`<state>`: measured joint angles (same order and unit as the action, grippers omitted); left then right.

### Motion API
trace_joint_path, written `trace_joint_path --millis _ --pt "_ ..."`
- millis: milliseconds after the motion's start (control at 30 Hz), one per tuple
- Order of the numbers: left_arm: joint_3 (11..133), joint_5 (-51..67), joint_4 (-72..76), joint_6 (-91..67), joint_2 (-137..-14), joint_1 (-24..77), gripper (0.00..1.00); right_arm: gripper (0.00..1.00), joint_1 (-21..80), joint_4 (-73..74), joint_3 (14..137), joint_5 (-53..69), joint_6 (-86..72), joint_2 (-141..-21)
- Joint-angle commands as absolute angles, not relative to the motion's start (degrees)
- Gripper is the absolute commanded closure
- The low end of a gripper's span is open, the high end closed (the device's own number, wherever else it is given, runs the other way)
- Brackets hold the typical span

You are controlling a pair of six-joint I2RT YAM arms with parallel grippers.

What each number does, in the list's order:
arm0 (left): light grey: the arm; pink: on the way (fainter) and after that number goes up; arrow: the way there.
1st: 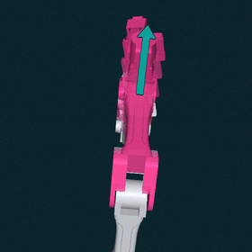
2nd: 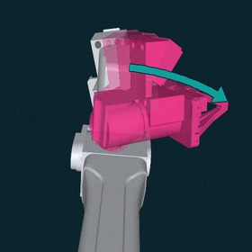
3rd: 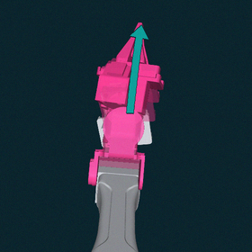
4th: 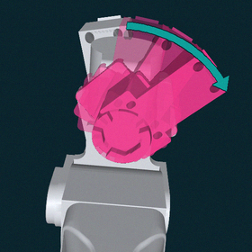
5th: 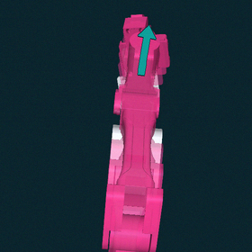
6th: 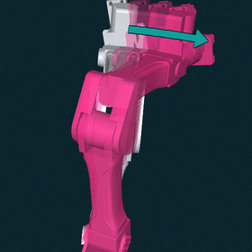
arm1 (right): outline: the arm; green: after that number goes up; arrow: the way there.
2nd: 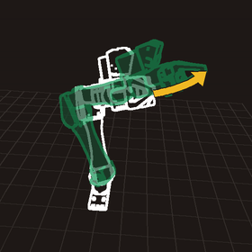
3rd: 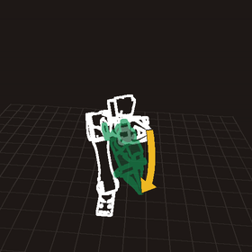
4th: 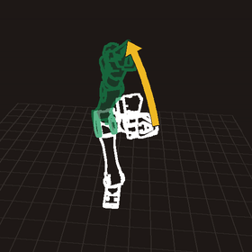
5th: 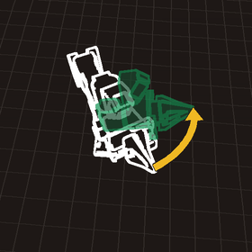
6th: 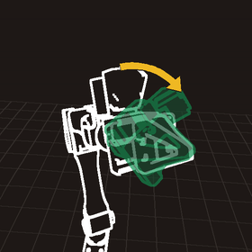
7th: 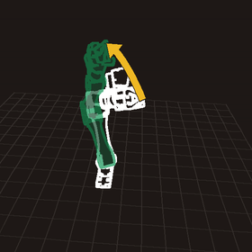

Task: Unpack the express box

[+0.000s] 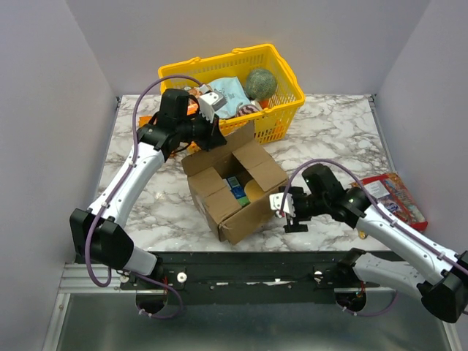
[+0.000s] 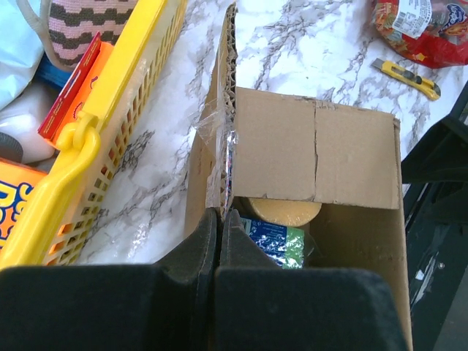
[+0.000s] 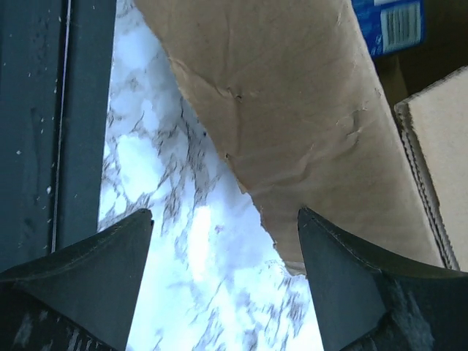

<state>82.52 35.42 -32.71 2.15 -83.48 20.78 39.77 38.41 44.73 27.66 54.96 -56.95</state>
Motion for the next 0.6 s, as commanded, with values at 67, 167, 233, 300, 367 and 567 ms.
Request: trace_joint_path --millis 67,167,233,300,367,567 --pt "79.5 42.1 -34.7 -0.9 -82.6 24.5 1.0 0.12 39.8 41.3 58.4 20.7 50.7 -52.4" --pt "79.4 41.8 -34.4 -1.0 -82.8 24.3 1.0 0.12 39.8 42.8 64.3 20.7 50.2 -53.1" --pt "78.8 41.4 -33.4 -1.6 -82.4 23.9 1.0 0.12 39.8 40.5 69.0 20.6 47.3 -54.6" --pt "77.2 41.8 -31.0 -4.7 -81.8 22.7 1.0 0.15 39.8 37.9 72.6 22.5 46.2 -58.3" --pt "76.3 42.8 -29.3 -7.5 -81.0 21.5 1.0 0.2 39.8 37.2 74.9 26.7 45.5 -61.9" --pt "75.6 43.5 -26.2 -13.9 -80.8 21.1 1.0 0.49 44.8 32.3 79.0 30.8 44.1 -74.6"
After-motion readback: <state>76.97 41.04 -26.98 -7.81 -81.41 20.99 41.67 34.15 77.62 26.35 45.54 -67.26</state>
